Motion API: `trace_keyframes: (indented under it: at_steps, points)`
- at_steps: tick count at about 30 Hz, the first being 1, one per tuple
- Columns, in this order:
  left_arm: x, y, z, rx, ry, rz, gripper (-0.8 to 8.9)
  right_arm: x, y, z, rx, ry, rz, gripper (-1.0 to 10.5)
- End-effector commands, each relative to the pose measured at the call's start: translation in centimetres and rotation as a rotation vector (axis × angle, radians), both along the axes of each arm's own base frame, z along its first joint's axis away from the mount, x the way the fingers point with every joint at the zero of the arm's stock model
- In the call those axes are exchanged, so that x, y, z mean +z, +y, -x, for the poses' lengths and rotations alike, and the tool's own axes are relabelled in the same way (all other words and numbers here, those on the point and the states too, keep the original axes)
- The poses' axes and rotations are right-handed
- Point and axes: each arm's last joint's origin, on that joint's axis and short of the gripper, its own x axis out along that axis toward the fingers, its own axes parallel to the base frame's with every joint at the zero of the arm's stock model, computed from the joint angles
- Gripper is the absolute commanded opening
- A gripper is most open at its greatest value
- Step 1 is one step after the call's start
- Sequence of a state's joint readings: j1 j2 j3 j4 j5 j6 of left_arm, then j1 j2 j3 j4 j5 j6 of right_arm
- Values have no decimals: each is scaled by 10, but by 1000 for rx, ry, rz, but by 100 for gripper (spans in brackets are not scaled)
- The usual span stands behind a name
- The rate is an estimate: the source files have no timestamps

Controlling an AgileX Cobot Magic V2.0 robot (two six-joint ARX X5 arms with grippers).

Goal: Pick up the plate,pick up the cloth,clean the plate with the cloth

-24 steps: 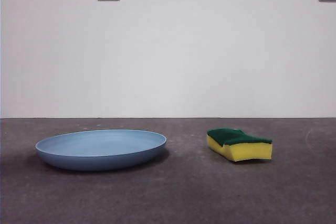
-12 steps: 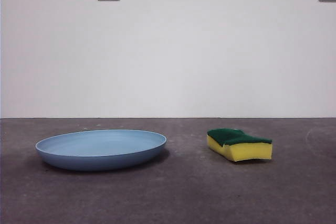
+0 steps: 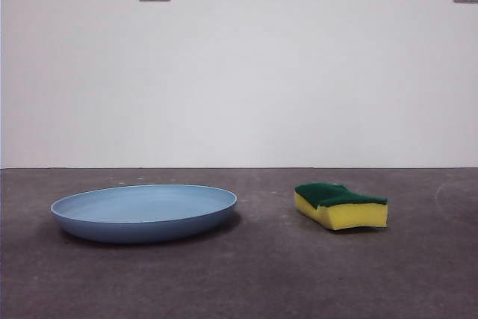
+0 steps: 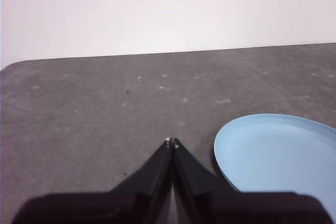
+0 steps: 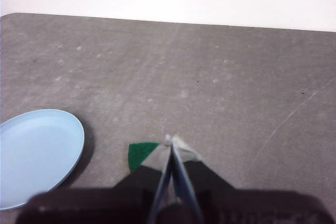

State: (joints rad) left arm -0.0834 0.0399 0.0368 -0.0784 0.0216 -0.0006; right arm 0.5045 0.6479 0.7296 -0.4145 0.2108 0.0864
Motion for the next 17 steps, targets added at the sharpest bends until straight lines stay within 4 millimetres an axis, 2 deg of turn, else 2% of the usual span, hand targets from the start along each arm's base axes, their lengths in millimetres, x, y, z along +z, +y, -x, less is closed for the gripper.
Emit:
trace_keyframes:
  at_steps: [1,10,17]
  points:
    - [-8,0,-1,-3,12,12,-4,-1,0,0,-7,-2,-10,1]
    - [-20,1,1,2,122,19,-3,-1,0,0,-7,-2,-10,1]
    - [-19,0,1,1,116,20,-3,-1,0,0,-7,-2,-10,1]
